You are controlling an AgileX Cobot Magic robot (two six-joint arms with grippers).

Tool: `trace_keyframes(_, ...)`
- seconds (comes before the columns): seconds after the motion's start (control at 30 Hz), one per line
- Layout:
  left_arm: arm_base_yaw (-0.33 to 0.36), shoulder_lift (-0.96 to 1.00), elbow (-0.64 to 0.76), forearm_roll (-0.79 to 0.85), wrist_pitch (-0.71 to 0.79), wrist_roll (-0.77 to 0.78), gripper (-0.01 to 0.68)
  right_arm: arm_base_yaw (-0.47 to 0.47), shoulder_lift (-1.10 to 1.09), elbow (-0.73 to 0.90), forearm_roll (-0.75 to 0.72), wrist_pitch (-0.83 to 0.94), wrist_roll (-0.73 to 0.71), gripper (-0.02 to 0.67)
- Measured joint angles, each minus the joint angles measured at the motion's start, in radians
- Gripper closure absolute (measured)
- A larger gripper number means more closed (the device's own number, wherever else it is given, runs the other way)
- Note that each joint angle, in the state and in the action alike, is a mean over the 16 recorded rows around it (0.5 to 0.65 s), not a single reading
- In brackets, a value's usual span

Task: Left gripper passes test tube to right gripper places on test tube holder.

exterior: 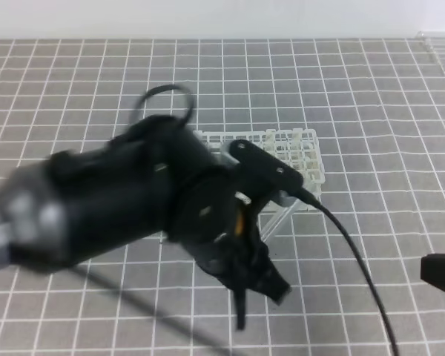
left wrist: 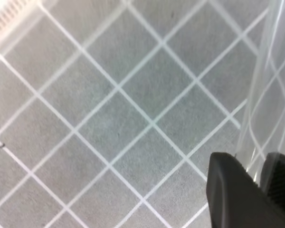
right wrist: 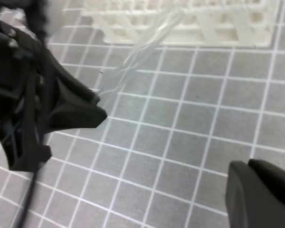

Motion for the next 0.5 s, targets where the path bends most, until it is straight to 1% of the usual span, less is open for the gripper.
trace_keyframes(0.13, 0.015, -0.118, 0.123, 0.023, -0.122, -0.028, 0.611, 0.000, 0.005, -0.032, 0.012, 0.035, 0.001, 0.662)
trace_keyframes(0.33, 0.057, -0.292, 0.380, 0.029, -0.400, -0.084, 0.628, 0.009, 0.052, -0.070, 0.052, 0.066, -0.011, 0.662)
trace_keyframes(0.5, 0.093, -0.400, 0.571, 0.018, -0.652, -0.125, 0.634, 0.061, 0.138, -0.120, 0.086, 0.073, -0.028, 0.662)
